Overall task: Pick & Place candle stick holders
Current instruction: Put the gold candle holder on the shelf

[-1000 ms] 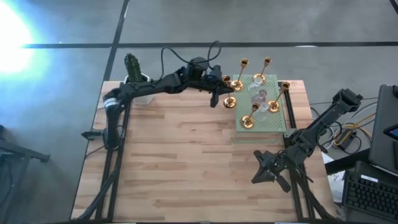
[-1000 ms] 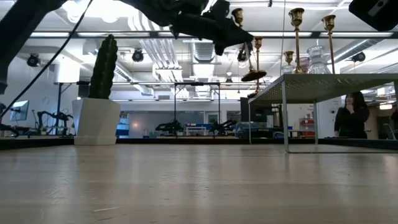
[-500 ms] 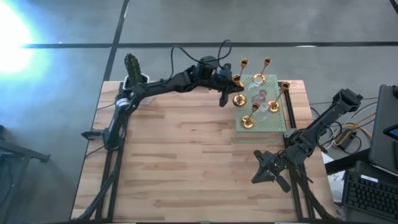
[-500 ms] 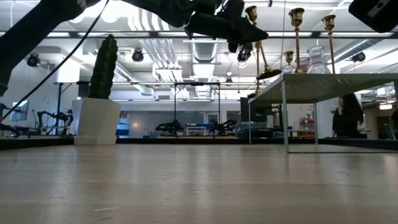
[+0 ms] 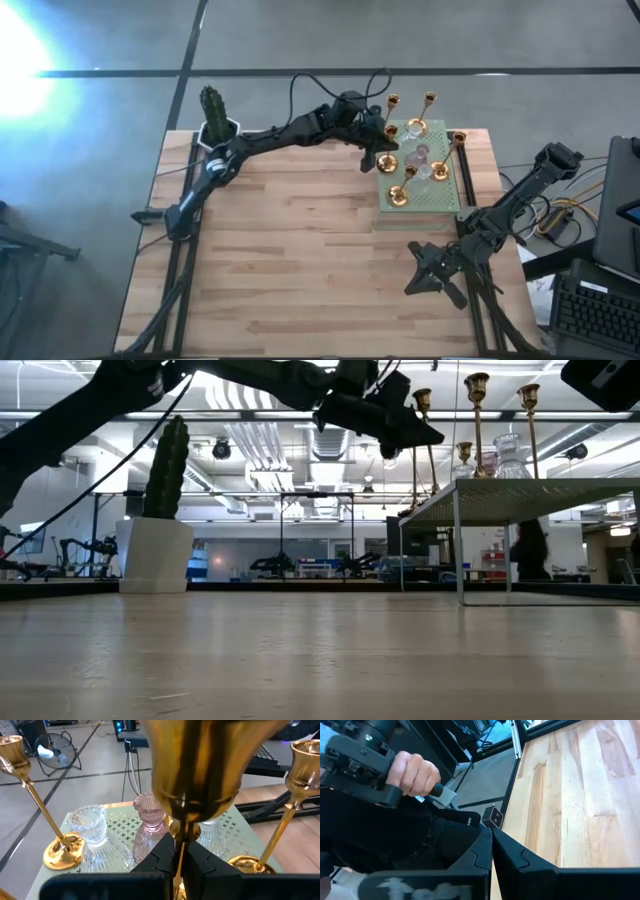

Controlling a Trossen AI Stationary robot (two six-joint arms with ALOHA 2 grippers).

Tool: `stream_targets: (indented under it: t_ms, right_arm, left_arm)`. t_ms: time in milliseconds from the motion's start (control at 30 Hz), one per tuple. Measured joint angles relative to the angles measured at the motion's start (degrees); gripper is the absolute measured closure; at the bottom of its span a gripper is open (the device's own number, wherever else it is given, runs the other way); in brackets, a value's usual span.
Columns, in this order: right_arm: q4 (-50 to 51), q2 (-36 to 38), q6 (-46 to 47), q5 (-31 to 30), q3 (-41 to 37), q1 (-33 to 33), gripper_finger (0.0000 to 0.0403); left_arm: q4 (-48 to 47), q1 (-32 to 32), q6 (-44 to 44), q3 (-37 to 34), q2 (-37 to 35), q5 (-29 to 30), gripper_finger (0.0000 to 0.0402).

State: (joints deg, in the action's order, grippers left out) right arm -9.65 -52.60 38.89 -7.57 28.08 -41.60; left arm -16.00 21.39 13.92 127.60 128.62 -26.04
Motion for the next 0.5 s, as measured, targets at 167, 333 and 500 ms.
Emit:
stream_targets:
  t_ms: [167, 333, 500]
  right_arm:
    - [0.0, 0.0, 0.0, 0.0, 0.0, 0.0, 0.0394]
    - [0.0, 0.0, 0.0, 0.0, 0.0, 0.0, 0.0394]
    - [0.0, 0.0, 0.1, 0.0, 0.0, 0.0, 0.0394]
  left_arm:
    - [-0.1, 0.0, 0.4, -0.2, 0.0, 0.0, 0.0385]
    - [0.1, 0.0, 0.1, 0.1, 0.0, 0.7, 0.0374]
    - [1.2, 0.0, 0.1, -0.1, 0.1, 0.8, 0.0321]
